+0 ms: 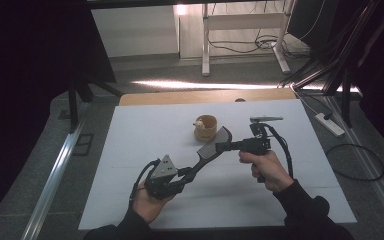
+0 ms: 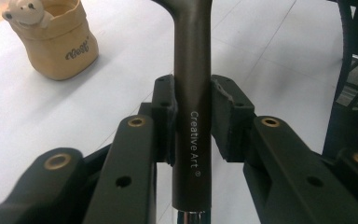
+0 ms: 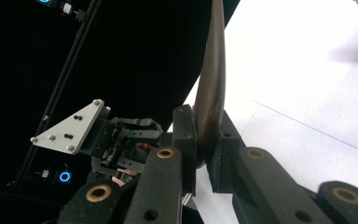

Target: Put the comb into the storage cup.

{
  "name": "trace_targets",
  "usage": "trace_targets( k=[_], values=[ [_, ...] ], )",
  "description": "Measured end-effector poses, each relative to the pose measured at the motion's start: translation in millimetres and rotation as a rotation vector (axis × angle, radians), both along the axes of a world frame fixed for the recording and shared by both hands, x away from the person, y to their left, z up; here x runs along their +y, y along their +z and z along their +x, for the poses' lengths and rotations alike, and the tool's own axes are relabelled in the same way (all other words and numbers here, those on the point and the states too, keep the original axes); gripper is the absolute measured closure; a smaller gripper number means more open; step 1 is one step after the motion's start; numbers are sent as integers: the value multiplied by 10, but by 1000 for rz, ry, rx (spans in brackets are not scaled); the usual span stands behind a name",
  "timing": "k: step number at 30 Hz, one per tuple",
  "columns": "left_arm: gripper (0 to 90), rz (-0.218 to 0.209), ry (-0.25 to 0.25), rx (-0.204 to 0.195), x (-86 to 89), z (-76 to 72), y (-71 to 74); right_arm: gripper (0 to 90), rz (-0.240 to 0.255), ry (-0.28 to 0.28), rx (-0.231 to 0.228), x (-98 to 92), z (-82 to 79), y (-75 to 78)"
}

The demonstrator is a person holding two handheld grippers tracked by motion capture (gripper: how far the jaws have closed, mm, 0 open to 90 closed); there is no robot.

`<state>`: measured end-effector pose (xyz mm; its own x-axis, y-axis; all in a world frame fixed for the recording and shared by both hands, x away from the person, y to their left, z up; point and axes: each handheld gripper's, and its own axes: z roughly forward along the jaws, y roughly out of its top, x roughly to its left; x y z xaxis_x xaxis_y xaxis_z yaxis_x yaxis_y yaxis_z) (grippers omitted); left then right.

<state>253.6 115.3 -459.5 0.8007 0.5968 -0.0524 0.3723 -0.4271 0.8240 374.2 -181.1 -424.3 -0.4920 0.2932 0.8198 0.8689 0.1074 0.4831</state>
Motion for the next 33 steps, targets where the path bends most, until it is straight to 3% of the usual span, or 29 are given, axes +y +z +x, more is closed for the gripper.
trace_targets(
  k=[6,11,16,20,24,28,33],
  values=[
    [532,17,0,23,-20,21,-23,838,2,-4,-35,-18,-13,25],
    [407,29,2,33,-31,32,-45,838,-2,-9,-106,-24,-48,60],
    [280,-5,9,60,17,62,-59,838,-28,-12,-143,-38,-64,83],
    [178,-32,13,105,54,91,-86,838,-44,-15,-167,-41,-77,102],
    [70,-28,25,154,73,112,-114,838,-75,-20,-205,-38,-100,134],
    [42,7,29,163,87,104,-124,838,-105,-28,-238,-38,-121,170],
    [36,18,24,191,140,92,-136,838,-140,-41,-284,-49,-140,212]
  ],
)
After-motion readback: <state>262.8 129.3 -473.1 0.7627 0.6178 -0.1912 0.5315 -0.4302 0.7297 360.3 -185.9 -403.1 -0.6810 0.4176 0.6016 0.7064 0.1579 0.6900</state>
